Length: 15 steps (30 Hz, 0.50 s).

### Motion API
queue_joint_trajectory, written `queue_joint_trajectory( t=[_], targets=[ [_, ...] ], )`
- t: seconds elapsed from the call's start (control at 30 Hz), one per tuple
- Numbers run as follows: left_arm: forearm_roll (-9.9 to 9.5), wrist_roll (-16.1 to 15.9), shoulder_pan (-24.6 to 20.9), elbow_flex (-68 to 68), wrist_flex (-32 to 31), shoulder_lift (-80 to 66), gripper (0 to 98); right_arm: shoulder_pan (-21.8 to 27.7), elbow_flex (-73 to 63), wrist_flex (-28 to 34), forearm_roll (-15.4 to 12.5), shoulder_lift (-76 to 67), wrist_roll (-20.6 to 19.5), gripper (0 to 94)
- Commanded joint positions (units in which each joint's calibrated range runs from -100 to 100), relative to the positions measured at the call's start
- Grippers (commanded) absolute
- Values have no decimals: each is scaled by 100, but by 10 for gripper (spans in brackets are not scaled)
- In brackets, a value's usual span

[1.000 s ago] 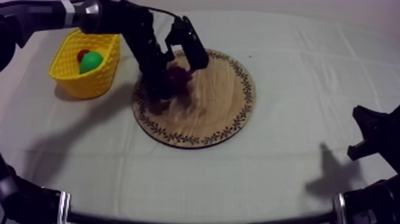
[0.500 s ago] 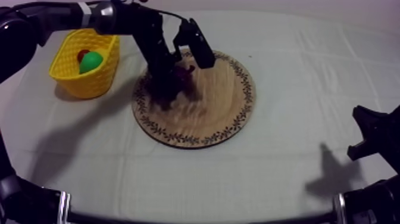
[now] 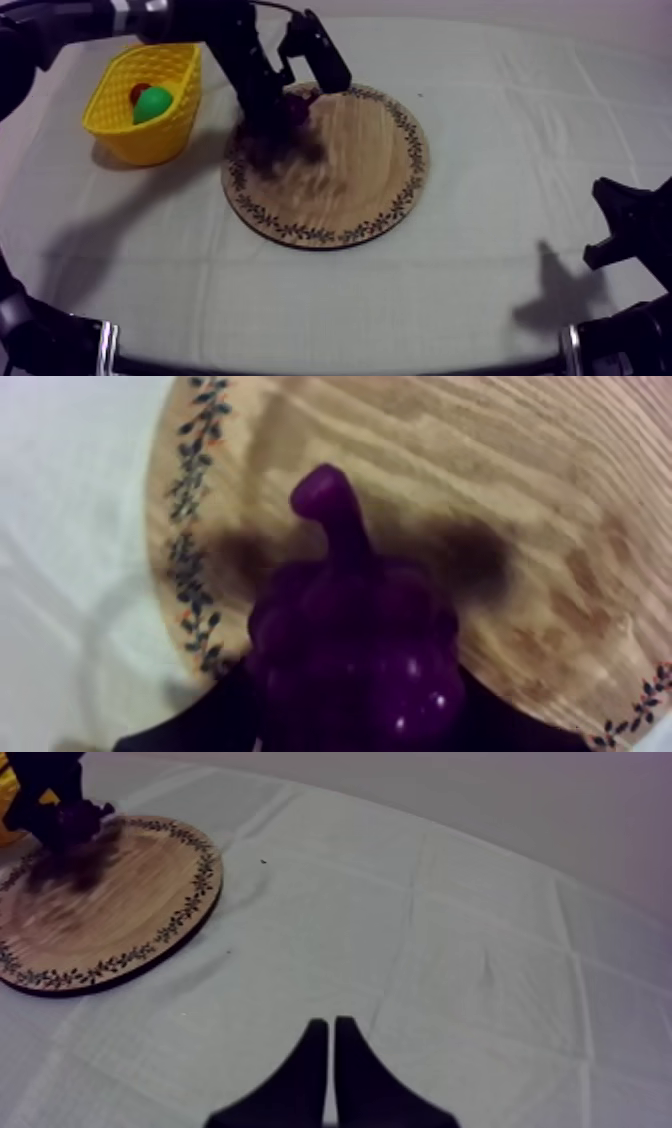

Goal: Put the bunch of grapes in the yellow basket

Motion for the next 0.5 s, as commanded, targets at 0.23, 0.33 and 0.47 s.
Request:
queue_joint_trajectory(
  t=[0.23,0.33,0.47],
  targets=[
    [-48,436,-141,759,825,-1767,248,2,-3,0,1,-1,0,4],
    [-103,684,-168,881,1123,-2304,266,2,-3,0,1,-1,0,4],
    [-194,1019,-210,763,1624,-2829,289,2,-3,0,1,-1,0,4]
  ],
)
